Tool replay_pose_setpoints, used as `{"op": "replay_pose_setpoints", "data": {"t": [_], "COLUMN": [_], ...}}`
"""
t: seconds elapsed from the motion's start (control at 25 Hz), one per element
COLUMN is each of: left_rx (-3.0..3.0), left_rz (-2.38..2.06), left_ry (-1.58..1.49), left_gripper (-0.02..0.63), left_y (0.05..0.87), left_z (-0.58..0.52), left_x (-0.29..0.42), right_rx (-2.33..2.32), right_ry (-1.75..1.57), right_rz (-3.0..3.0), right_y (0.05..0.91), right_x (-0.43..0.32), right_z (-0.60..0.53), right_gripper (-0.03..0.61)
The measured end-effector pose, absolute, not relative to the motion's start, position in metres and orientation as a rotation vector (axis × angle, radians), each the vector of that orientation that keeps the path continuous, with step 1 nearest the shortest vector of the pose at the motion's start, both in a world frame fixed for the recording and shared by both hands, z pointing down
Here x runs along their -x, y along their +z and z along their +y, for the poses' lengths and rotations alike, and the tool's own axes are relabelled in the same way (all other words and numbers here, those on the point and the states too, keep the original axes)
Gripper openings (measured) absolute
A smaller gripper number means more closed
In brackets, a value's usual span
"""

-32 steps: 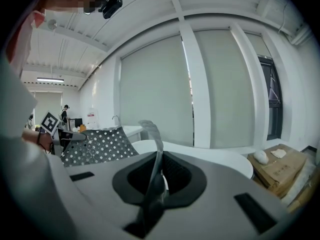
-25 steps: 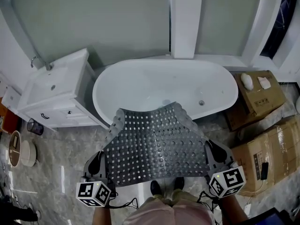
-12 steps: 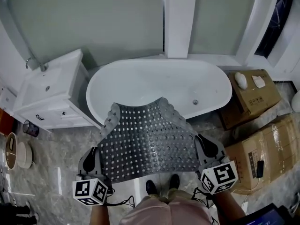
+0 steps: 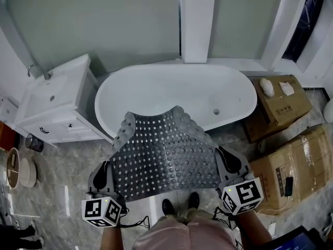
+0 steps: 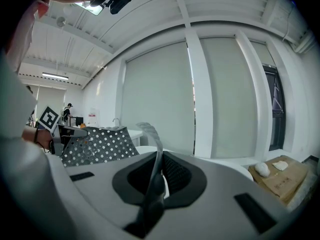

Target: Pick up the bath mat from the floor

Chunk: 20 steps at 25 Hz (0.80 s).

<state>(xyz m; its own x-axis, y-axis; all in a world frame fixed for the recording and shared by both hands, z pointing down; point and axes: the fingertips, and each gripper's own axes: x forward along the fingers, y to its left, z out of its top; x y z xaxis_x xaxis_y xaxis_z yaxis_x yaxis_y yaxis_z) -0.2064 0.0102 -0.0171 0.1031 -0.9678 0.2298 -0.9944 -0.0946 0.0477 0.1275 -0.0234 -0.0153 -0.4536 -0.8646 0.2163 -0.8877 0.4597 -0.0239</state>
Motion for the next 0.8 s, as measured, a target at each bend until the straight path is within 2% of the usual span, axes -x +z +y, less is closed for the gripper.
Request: {"op": "replay_pose_setpoints", "data": {"t": [0.8], "left_rx": [-2.190], "left_rz": [-1.963], "left_ry": [0.207], "left_gripper": [0.037], "left_y": [-0.0188], "left_z": [0.0098], "left_x": [0.2022], "right_rx": [-1.533], "right_ry": [0.198], "right_rz": [-2.532], "right_y": [-0.0177], "right_x": [-0.1246], "right_z": [-0.0250], "right_gripper": [0.029]}}
